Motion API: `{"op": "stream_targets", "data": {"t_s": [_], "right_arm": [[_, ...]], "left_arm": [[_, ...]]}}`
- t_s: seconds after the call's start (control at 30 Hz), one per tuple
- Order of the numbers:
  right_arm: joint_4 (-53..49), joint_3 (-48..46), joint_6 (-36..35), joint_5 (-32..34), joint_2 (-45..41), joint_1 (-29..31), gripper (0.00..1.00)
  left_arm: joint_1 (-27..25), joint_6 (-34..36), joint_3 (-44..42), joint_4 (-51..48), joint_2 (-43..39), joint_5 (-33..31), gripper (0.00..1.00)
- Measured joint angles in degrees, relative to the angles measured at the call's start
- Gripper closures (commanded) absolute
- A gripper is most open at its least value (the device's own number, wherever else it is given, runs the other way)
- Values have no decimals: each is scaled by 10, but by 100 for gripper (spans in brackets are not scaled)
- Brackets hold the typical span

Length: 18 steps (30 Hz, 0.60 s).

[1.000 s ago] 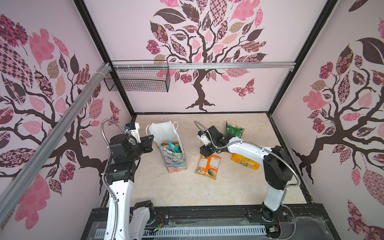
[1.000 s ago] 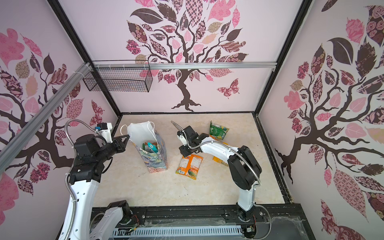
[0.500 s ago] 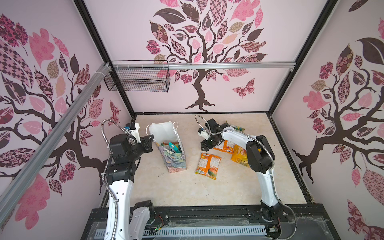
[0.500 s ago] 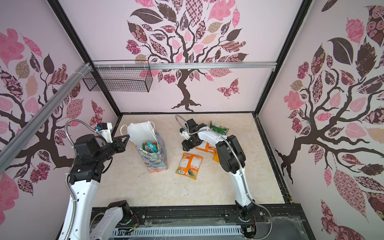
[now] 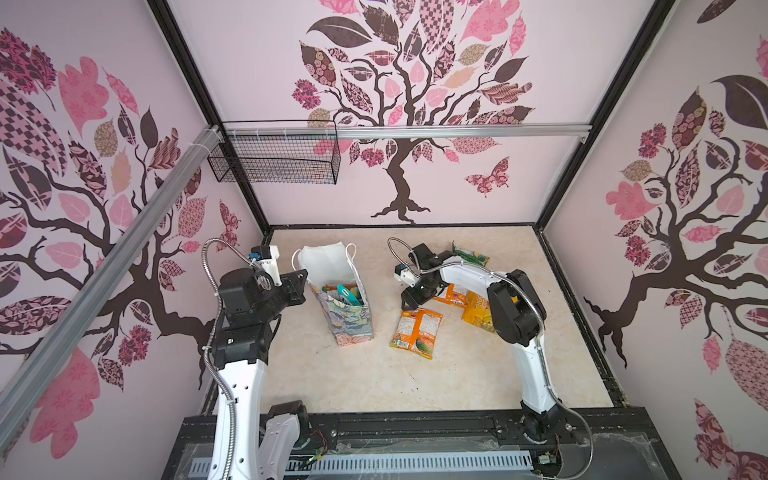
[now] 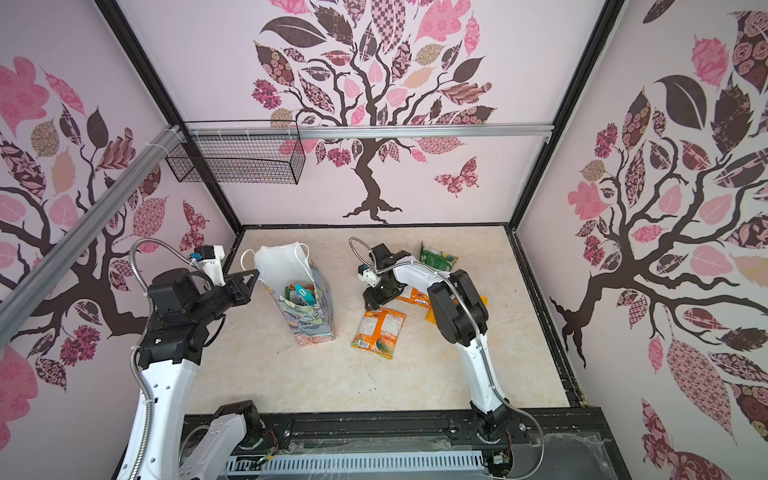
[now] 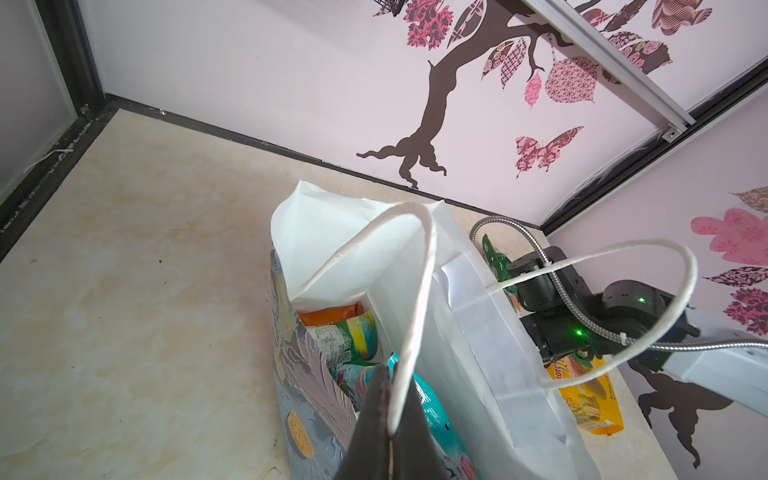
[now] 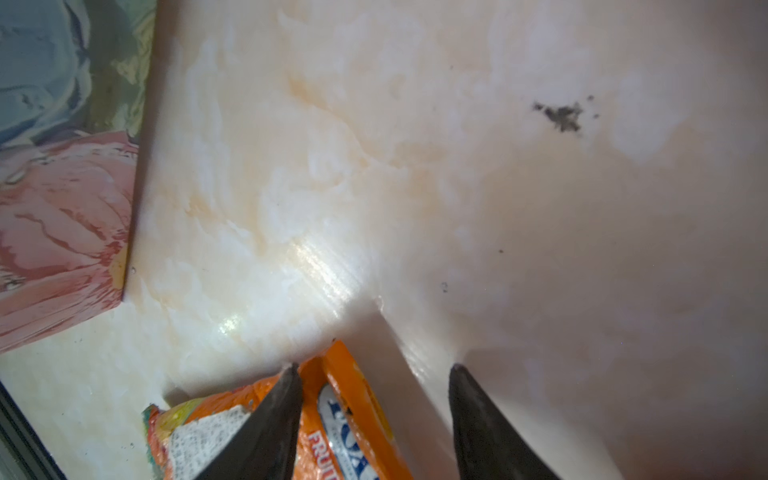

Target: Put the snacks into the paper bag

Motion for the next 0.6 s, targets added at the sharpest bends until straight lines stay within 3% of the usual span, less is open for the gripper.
{"op": "stream_targets", "data": {"t_s": [0.17,0.3,0.47,0.6], "right_arm": [[18,-6,1,7,-1,0,46],[36,-12,5,10,-1,0,55],[61,-23,17,10,-2,1,70],[84,-35,30,7,-3,4,88]], "left_arm": [[0,0,0,0,0,0,100],[0,0,0,0,0,-2,100],[0,0,0,0,0,-4,100],[0,0,0,0,0,-5,100]]}}
